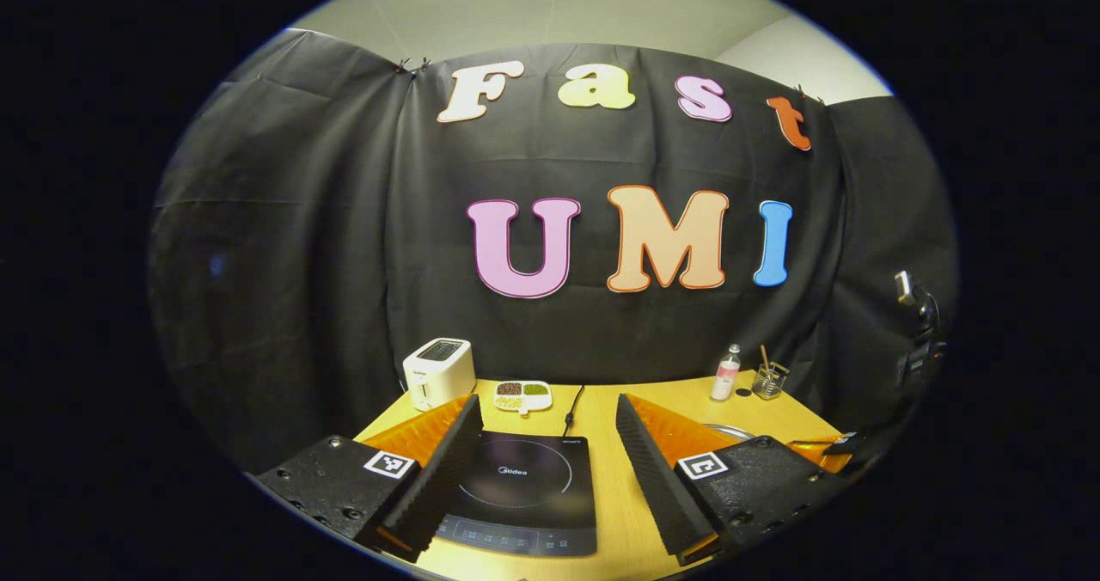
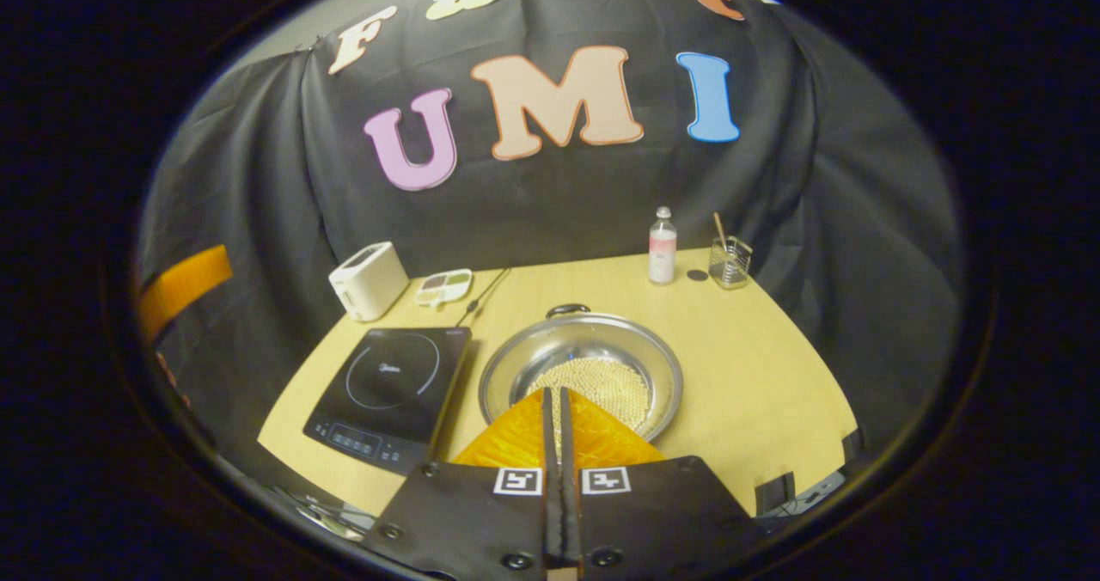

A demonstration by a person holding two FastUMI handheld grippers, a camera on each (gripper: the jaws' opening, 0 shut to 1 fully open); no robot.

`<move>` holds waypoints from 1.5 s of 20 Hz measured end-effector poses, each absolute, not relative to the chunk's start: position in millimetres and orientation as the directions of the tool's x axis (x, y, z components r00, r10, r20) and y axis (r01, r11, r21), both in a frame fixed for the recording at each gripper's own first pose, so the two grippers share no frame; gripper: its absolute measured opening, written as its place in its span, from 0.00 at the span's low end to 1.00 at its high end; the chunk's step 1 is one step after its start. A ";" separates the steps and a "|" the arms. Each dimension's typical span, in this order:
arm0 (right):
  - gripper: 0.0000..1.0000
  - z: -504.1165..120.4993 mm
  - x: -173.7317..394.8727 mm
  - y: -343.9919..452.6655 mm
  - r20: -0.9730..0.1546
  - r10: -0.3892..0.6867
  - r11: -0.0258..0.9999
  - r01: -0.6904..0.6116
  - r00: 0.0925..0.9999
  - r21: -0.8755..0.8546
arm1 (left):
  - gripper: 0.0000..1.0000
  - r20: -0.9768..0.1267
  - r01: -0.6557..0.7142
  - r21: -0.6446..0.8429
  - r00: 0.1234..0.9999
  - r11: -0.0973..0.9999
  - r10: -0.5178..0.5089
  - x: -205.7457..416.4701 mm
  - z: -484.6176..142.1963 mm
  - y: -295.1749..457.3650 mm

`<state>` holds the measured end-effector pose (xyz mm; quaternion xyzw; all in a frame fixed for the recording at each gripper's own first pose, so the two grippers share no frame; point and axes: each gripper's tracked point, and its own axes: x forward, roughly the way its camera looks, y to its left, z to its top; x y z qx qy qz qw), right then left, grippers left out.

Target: First push the handle of the pot to place it horizontally, then grasp the pot with both hands and set it on the induction cooktop.

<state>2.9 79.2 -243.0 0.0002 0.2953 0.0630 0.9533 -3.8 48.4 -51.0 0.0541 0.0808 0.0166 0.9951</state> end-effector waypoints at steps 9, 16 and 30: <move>0.00 -313.6 -18.1 91.9 -0.706 0.101 0.995 -0.086 0.701 0.057 | 0.96 -0.181 -0.007 0.102 0.983 0.995 0.026 7.5 -62.0 65.9; 0.03 -363.6 -35.3 97.6 -0.830 0.121 0.992 -0.050 0.544 0.112 | 0.96 -0.222 -0.001 0.083 0.975 0.997 0.019 10.6 -75.6 69.8; 0.03 -410.7 -37.7 93.8 -0.913 0.109 0.994 -0.029 0.394 0.107 | 0.92 -0.252 -0.077 0.111 0.962 0.991 0.103 17.2 -83.9 89.9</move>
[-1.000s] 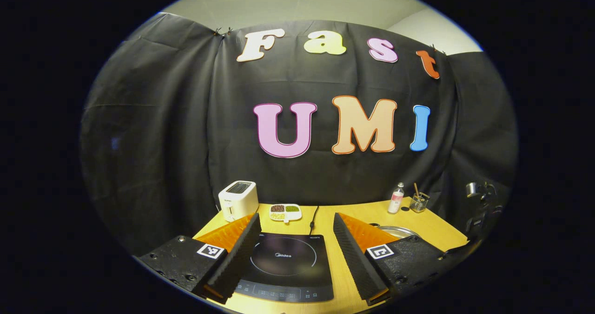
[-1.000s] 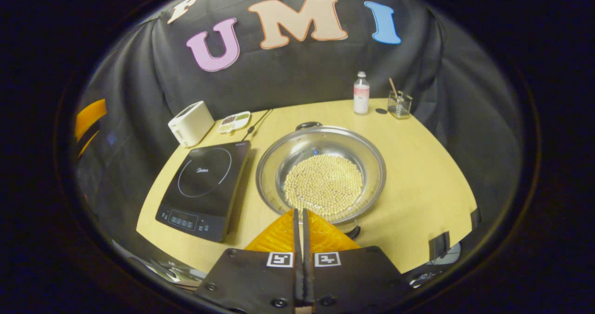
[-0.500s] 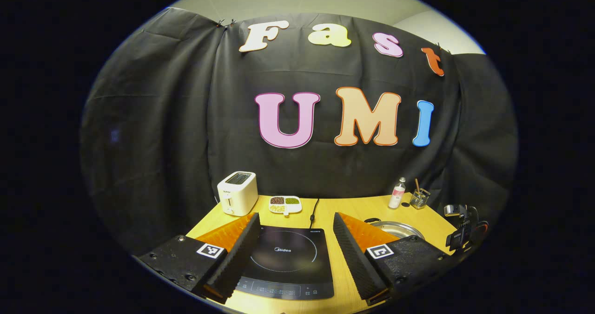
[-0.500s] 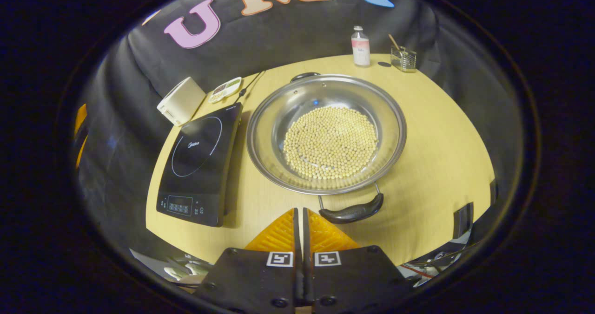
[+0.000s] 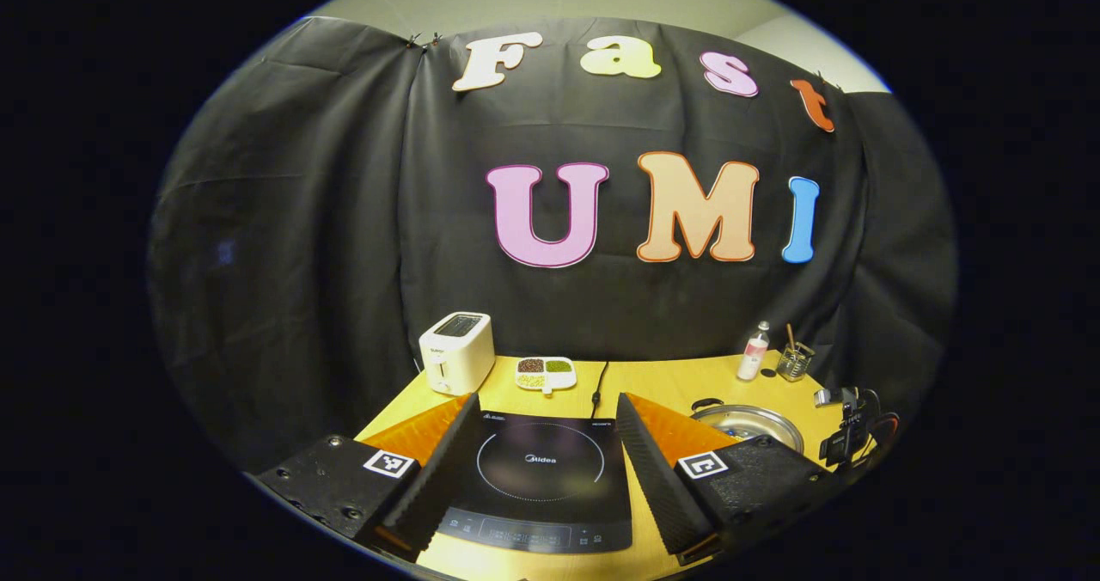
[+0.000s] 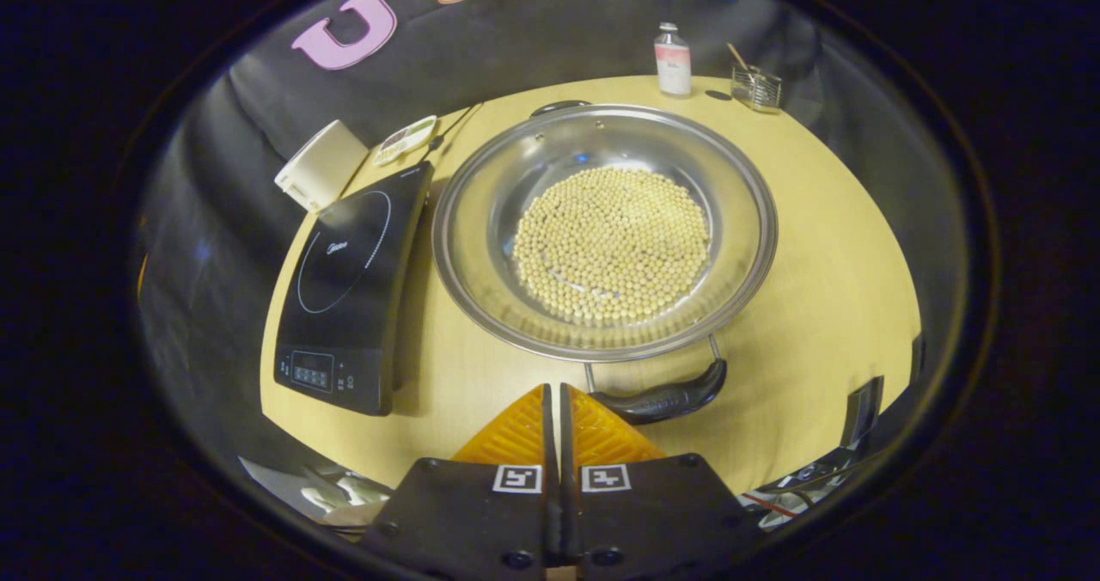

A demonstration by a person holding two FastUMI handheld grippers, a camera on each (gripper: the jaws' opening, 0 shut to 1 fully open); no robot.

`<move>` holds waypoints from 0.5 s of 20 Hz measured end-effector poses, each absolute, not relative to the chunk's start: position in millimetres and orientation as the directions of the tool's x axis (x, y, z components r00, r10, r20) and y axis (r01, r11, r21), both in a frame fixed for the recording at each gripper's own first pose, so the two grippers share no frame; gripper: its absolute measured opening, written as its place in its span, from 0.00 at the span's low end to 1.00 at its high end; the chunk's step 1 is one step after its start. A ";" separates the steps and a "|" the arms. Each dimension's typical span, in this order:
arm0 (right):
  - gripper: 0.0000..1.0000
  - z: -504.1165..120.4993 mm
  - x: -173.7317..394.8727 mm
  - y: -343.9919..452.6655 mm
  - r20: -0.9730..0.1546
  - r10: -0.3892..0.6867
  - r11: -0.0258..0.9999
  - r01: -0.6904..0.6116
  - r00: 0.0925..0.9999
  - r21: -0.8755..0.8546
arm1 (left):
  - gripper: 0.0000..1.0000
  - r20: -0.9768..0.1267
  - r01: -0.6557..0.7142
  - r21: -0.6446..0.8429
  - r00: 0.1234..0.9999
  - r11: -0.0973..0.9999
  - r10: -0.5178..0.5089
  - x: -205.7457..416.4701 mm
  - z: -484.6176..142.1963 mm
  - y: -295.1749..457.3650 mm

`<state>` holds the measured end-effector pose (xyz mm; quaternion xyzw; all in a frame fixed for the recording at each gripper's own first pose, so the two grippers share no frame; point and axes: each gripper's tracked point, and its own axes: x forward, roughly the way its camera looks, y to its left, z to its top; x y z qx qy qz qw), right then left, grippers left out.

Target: First push the handle of the pot to place it horizontally, then grasp the pot with both hands and set it on the induction cooktop.

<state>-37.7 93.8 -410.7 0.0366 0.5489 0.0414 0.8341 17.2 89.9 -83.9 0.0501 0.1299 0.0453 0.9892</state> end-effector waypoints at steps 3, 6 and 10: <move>0.02 -412.0 -34.4 90.2 -0.917 0.117 0.993 -0.021 0.383 0.117 | 0.92 -0.259 -0.083 0.117 0.959 0.990 0.111 20.0 -86.1 86.8; 0.02 -413.1 -28.4 78.7 -0.920 0.109 0.994 -0.012 0.376 0.113 | 0.93 -0.262 -0.086 0.120 0.958 0.989 0.115 21.9 -86.4 80.2; 0.03 -413.1 -21.8 54.4 -0.925 0.084 0.996 -0.002 0.372 0.090 | 0.96 -0.273 -0.086 0.110 0.955 0.990 0.114 25.8 -91.7 67.5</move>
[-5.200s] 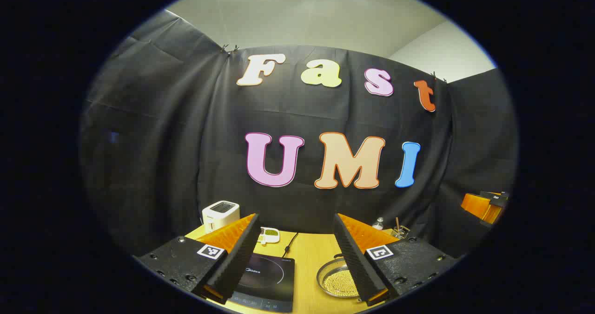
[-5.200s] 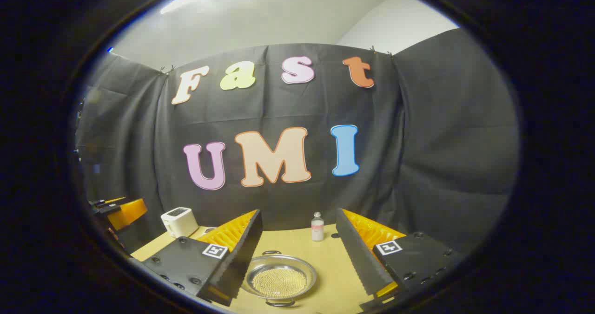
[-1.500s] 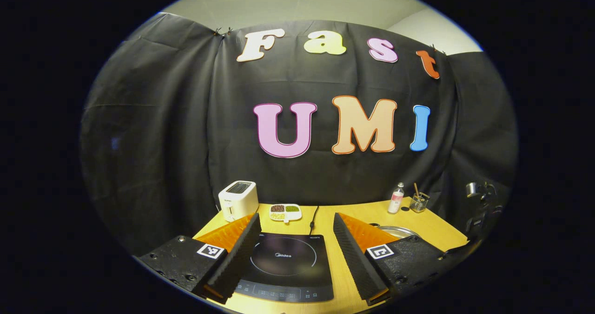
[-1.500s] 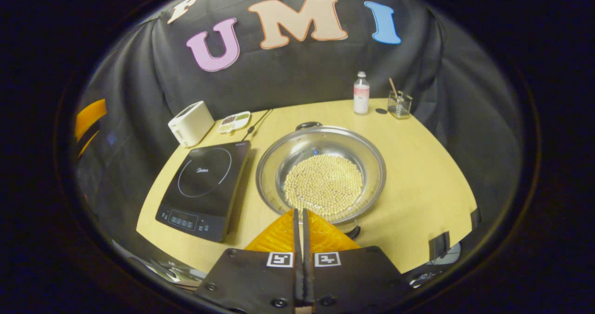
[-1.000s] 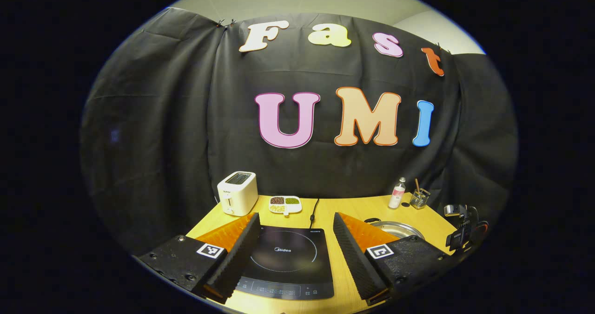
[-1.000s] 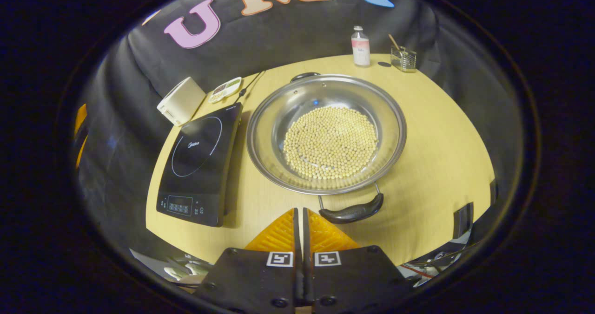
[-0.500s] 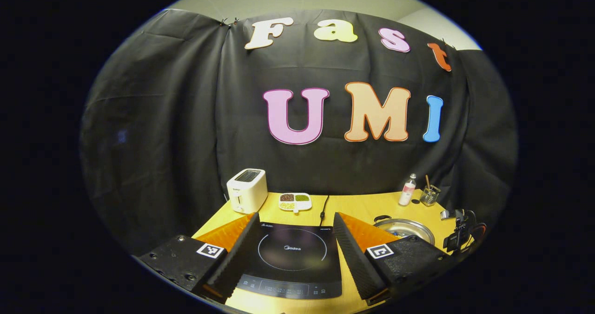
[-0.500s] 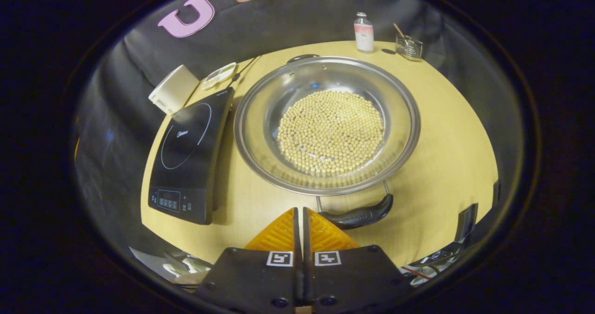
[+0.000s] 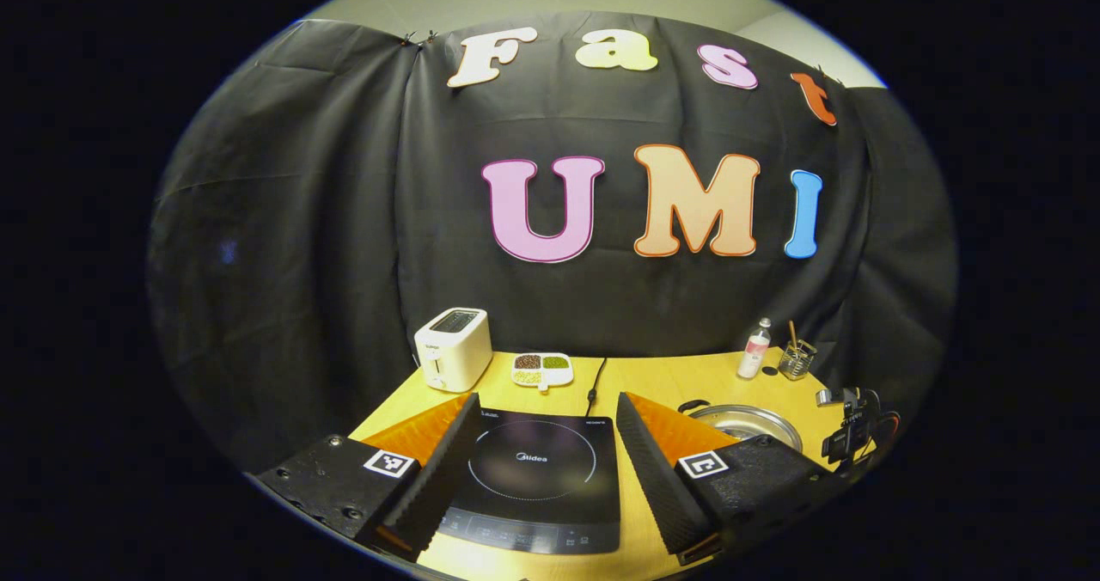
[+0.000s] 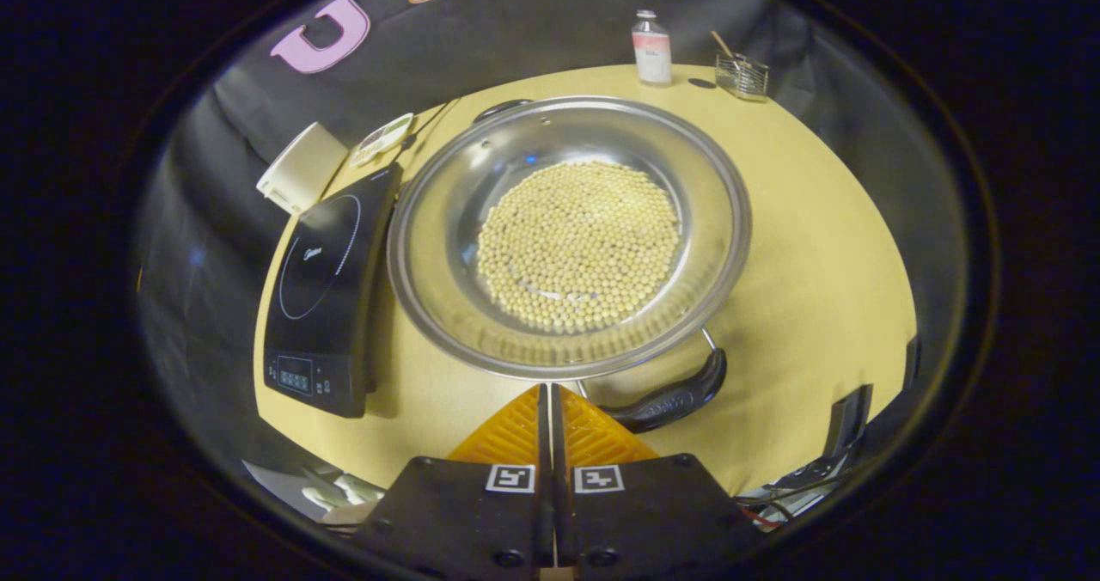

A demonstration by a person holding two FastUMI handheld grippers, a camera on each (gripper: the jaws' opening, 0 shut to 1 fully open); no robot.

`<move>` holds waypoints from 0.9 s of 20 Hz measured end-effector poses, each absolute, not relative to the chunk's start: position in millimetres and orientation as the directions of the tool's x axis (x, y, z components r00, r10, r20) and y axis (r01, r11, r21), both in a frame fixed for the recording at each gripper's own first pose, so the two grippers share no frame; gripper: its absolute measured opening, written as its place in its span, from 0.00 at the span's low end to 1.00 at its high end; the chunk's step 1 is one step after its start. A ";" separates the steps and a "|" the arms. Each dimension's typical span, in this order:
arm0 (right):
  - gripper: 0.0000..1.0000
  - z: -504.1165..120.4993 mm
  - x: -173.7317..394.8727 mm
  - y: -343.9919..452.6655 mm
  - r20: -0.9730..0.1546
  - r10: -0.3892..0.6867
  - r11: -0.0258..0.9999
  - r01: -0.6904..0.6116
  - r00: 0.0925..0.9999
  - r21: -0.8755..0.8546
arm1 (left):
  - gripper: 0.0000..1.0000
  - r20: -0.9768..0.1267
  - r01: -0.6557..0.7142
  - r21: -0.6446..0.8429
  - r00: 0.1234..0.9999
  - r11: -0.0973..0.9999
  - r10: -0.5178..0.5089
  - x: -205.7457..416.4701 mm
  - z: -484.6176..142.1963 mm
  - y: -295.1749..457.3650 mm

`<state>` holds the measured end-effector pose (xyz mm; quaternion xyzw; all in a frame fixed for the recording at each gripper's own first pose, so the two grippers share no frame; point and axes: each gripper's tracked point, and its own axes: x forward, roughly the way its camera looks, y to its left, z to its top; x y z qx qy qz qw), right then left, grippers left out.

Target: First push the handle of the pot to place it horizontally, then grasp the pot with both hands and set it on the induction cooktop.

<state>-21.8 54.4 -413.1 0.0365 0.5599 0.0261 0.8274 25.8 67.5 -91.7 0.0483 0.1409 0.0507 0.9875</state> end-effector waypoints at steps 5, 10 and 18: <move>0.03 -411.9 -9.5 10.1 -0.929 0.034 0.999 -0.020 0.369 0.029 | 0.96 -0.290 -0.108 0.101 0.948 0.989 0.133 27.1 -97.5 51.7; 0.03 -410.6 8.5 -27.5 -0.931 0.008 0.999 -0.035 0.364 -0.005 | 0.96 -0.300 -0.149 0.113 0.938 0.982 0.177 21.5 -100.6 41.6; 0.03 -408.6 47.9 -68.9 -0.928 -0.007 0.998 -0.052 0.373 -0.028 | 0.96 -0.306 -0.200 0.119 0.925 0.973 0.227 17.4 -105.4 19.6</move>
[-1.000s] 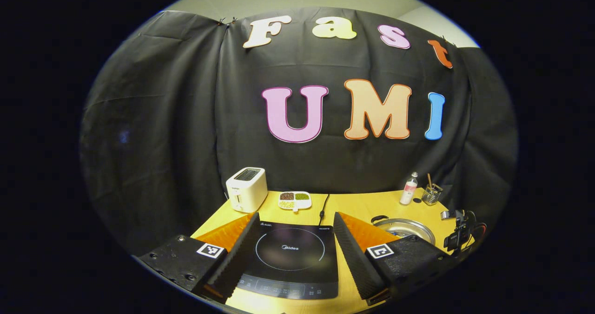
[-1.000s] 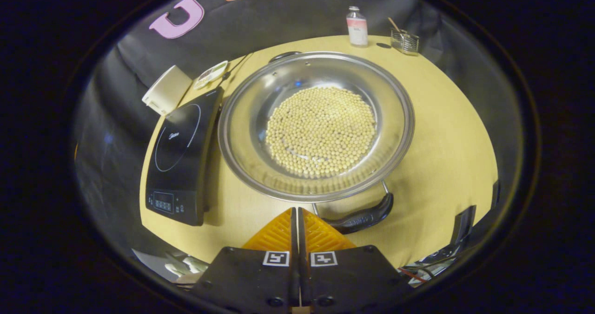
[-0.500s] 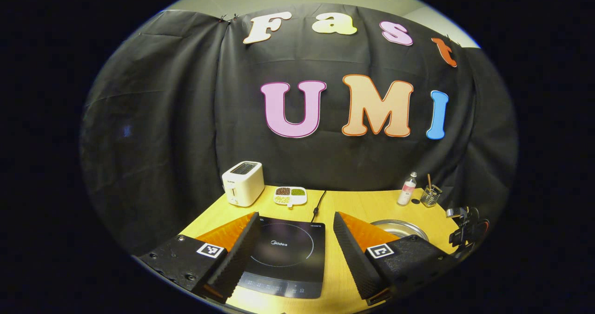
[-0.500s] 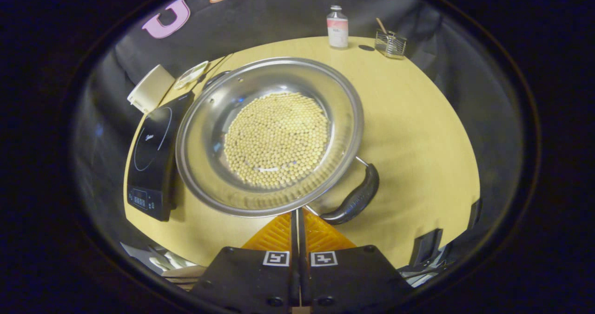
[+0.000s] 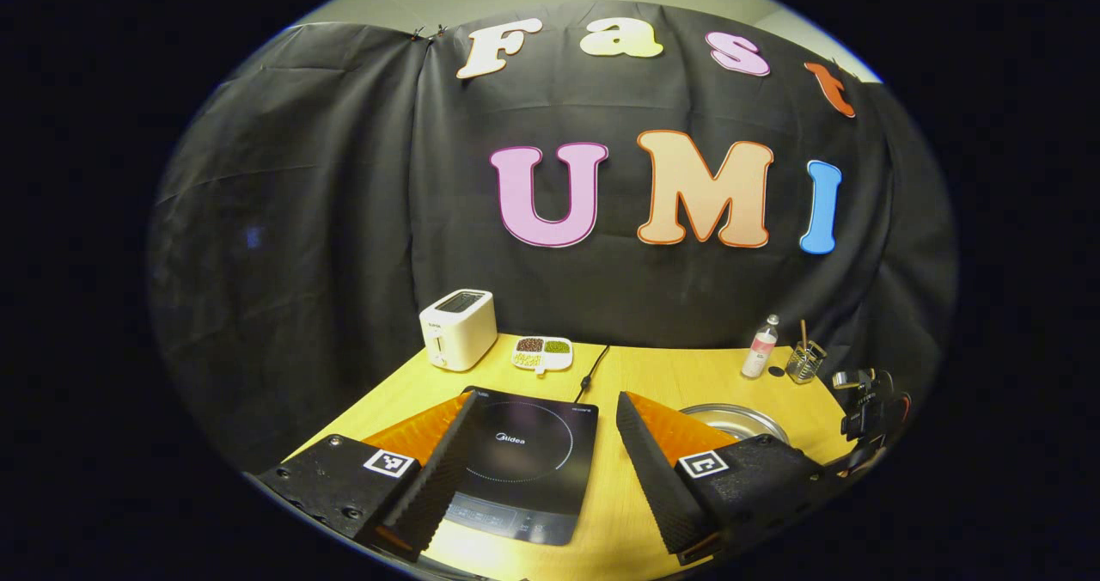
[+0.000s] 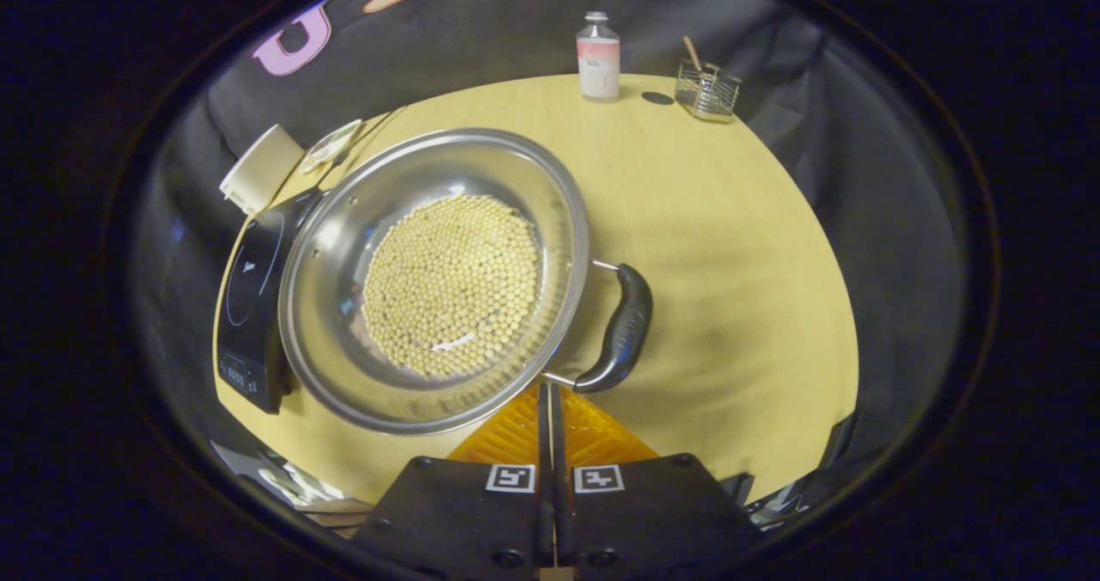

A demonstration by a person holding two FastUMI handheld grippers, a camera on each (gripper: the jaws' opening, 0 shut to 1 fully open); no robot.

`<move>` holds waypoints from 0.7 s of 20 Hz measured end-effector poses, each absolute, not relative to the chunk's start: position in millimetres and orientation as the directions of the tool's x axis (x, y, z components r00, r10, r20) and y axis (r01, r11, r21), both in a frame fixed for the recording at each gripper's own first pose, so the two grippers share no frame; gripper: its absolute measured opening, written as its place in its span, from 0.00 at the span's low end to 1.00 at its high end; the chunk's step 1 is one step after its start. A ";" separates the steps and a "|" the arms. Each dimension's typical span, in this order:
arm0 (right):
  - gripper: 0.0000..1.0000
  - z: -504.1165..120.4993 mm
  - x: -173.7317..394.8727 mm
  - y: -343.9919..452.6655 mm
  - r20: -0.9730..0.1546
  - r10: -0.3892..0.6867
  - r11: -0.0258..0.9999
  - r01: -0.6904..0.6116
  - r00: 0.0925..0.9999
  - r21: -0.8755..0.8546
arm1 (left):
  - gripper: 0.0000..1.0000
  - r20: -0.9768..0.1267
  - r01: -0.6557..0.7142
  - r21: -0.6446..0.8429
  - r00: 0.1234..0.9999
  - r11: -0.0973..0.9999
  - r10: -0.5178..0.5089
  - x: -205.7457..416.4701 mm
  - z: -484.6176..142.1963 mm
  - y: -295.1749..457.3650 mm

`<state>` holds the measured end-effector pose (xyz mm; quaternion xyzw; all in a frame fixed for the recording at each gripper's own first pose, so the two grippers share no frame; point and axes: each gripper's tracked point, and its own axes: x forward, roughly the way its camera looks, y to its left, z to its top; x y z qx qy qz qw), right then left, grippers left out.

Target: First push the handle of the pot to place it horizontally, then grasp the pot with both hands and set it on the induction cooktop.

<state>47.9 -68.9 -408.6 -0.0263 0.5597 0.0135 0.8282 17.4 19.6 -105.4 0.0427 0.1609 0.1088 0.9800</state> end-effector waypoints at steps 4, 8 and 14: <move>0.02 -406.9 69.4 -82.0 -0.925 0.003 0.998 -0.060 0.381 -0.021 | 0.96 -0.310 -0.227 0.138 0.914 0.964 0.260 11.4 -106.1 14.3; 0.02 -407.0 85.9 -89.8 -0.923 0.024 0.999 -0.049 0.384 0.006 | 0.96 -0.330 -0.258 0.145 0.898 0.955 0.292 5.8 -113.8 14.6; 0.02 -406.8 107.0 -94.6 -0.918 0.040 0.998 -0.069 0.396 0.014 | 0.96 -0.370 -0.274 0.191 0.869 0.943 0.327 4.0 -133.9 7.0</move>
